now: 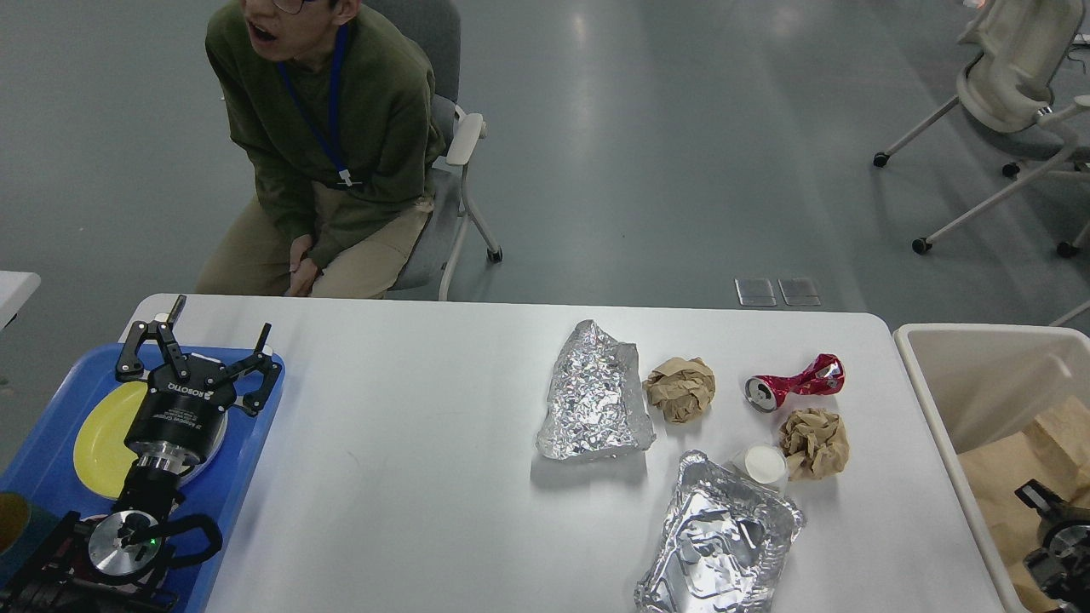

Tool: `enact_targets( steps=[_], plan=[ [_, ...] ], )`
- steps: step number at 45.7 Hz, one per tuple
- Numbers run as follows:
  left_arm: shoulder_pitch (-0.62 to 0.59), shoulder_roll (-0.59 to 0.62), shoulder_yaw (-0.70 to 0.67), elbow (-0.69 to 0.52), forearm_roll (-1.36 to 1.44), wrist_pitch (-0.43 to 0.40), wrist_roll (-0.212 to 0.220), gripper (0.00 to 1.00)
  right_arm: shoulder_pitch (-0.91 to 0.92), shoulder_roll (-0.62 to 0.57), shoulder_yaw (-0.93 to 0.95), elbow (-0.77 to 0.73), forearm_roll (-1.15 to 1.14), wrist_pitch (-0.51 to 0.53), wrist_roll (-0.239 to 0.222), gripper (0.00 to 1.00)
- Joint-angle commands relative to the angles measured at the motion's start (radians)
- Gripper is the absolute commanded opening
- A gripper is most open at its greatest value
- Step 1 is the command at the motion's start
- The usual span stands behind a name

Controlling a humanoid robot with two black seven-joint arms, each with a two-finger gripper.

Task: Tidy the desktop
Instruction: 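Move the right gripper back over the crumpled foil sheet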

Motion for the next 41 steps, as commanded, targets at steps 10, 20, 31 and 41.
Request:
enact_targets(
  steps=[10,20,31,41],
  plan=[
    [0.000,0.000,0.000,0.000,0.000,0.000,0.000,0.96,-0.011,-0.001,-0.002,-0.001,0.001,-0.036,0.005,1.00],
    [0.000,0.000,0.000,0.000,0.000,0.000,0.000,0.96,-0.011,-0.001,-0.002,0.010,0.001,-0.045,0.007,1.00],
    [0.000,0.000,0.000,0.000,0.000,0.000,0.000,0.96,0.000,-0.053,-0.011,0.067,-0.009,-0.027,0.004,1.00],
    [0.000,0.000,0.001,0.000,0.000,0.000,0.000,0.96,0.199,-0.194,-0.080,0.301,-0.093,0.134,-0.016,1.00]
  ],
)
